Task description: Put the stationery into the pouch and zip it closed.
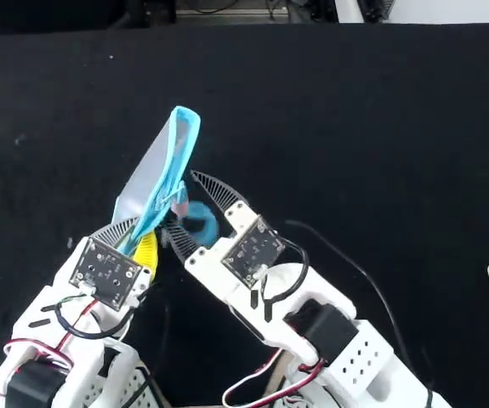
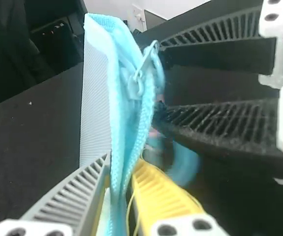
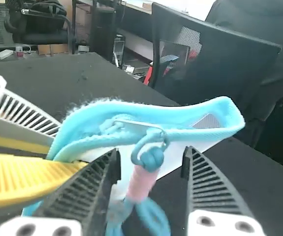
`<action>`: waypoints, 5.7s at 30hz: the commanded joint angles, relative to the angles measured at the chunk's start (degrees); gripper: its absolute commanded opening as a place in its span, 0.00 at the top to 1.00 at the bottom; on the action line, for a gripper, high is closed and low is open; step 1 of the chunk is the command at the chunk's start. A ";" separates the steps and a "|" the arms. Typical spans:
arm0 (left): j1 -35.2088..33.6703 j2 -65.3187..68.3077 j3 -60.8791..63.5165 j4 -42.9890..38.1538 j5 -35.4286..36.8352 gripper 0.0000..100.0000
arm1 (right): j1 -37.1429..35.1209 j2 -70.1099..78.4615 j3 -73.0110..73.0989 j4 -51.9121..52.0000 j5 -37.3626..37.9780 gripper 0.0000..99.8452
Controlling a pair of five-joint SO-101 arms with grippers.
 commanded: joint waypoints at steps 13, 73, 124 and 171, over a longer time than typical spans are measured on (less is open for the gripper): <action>0.84 0.26 -3.12 -0.62 -0.26 0.97 | 3.25 -1.71 -2.07 -0.26 3.52 0.99; 0.84 0.26 -3.12 2.90 -0.62 0.97 | 27.25 54.46 -44.44 -2.37 3.96 0.99; -20.00 0.88 -0.84 -16.18 -0.18 0.97 | 33.85 -0.75 7.08 16.62 3.43 0.97; -5.23 84.48 -21.41 -44.13 26.99 0.73 | 31.56 -18.51 20.79 18.55 -0.62 0.97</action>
